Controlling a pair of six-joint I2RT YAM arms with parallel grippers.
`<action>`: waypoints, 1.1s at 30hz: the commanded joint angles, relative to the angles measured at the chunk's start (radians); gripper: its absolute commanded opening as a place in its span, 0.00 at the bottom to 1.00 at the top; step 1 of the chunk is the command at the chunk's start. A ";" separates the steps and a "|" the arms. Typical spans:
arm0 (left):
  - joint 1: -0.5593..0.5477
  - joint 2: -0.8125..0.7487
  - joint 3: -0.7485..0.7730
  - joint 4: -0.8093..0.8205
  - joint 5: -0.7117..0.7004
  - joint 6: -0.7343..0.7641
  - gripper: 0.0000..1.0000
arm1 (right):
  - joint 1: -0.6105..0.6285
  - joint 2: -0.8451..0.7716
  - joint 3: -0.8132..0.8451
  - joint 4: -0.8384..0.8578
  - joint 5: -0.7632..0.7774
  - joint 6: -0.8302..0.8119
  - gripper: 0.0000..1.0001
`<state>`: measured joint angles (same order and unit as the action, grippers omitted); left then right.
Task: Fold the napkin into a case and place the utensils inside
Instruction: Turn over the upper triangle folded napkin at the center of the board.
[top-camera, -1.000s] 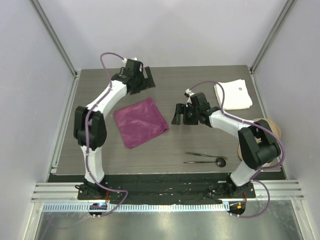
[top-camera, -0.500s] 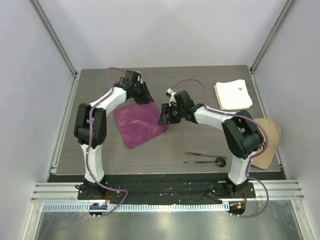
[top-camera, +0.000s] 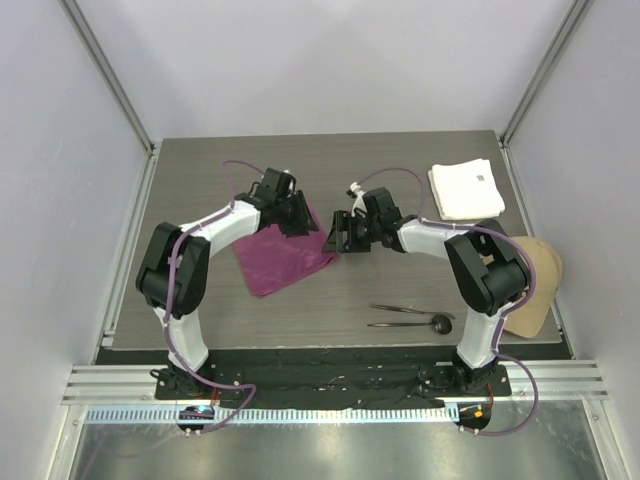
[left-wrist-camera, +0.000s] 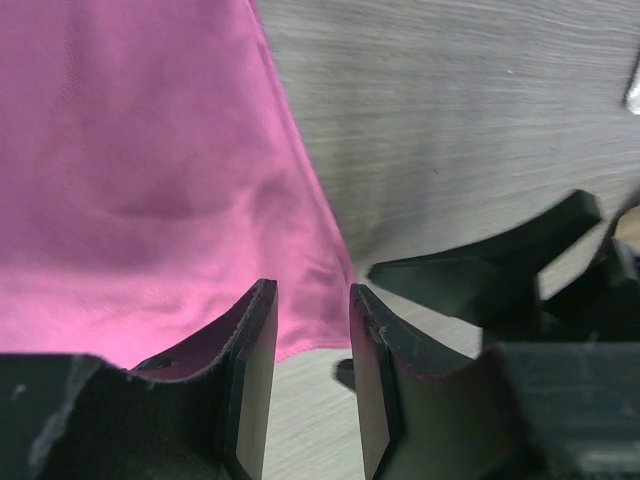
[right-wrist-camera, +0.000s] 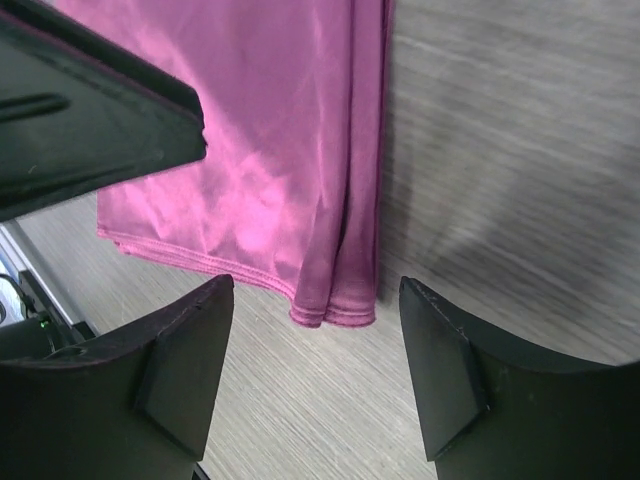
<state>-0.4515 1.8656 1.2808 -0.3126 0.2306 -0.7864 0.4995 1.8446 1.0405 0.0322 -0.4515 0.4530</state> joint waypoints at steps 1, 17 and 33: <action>-0.018 -0.104 -0.040 0.079 -0.089 -0.060 0.38 | 0.028 -0.012 -0.019 0.090 -0.015 0.004 0.73; 0.126 -0.359 -0.049 -0.163 -0.108 0.085 0.48 | 0.037 0.039 0.010 0.025 0.156 -0.016 0.18; 0.366 -0.083 0.157 -0.307 0.015 0.268 0.63 | -0.150 0.185 0.171 -0.106 -0.012 -0.125 0.01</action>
<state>-0.0895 1.7603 1.3796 -0.5865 0.2337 -0.5850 0.3885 1.9892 1.1446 0.0067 -0.4774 0.3985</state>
